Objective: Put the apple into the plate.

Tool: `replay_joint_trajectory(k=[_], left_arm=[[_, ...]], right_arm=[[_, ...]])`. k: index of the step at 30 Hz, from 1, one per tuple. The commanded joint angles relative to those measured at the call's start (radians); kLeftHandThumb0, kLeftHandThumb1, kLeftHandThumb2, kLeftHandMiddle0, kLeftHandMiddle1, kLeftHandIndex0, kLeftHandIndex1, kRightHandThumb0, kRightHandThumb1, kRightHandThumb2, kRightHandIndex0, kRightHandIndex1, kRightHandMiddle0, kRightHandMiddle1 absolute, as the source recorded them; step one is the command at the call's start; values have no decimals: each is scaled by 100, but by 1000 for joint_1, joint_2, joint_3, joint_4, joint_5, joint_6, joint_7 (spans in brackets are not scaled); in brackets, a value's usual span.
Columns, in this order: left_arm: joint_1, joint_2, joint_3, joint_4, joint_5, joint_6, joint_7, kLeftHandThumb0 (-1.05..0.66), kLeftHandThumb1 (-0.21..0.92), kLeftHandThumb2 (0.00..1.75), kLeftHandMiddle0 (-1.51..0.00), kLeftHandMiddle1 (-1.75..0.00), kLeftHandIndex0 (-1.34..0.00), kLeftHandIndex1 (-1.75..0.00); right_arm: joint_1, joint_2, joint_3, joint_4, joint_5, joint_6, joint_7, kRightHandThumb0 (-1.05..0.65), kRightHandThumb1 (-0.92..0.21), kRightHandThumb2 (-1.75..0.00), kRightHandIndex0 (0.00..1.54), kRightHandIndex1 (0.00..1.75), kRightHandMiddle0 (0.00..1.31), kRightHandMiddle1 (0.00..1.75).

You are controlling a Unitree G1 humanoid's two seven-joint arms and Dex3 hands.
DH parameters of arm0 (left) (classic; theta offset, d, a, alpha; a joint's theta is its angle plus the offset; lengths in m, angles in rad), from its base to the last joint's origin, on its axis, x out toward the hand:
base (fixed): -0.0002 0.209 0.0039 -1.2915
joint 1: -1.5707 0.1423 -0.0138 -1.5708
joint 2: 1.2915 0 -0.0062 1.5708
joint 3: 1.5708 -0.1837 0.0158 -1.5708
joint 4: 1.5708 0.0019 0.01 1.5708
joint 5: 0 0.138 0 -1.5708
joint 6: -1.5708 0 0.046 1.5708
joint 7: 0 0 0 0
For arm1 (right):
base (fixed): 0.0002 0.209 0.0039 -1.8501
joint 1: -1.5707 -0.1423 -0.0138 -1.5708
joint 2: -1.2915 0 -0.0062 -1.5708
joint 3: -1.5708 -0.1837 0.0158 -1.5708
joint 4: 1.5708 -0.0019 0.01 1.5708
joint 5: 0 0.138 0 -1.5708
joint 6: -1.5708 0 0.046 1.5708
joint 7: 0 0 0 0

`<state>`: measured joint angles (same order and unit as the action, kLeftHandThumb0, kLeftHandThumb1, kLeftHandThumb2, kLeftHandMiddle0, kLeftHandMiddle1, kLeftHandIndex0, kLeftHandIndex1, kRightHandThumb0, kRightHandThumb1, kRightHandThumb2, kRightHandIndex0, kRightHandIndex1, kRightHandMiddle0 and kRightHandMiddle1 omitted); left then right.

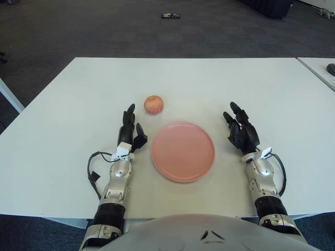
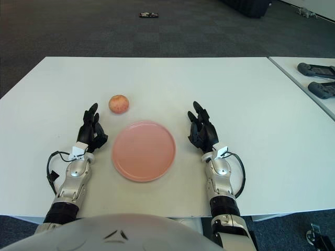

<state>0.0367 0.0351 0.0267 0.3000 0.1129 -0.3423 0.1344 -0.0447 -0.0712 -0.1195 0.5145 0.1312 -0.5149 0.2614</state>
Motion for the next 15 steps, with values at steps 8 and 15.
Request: replay_joint_trajectory(k=[8,15], left_arm=[[-213,141,95,38,6,43,12,-83,92,107,-19,0,0,-43],[-350,222,86,99,67,41,25,-87,92,104,-12,0,0,-36]], right_arm=[[18,19,8,71,3,7,-2,-66,-92,-86,13,0,0,22],[16,21,10,72,3,7,-3,-68,-92,-84,11,0,0,18]])
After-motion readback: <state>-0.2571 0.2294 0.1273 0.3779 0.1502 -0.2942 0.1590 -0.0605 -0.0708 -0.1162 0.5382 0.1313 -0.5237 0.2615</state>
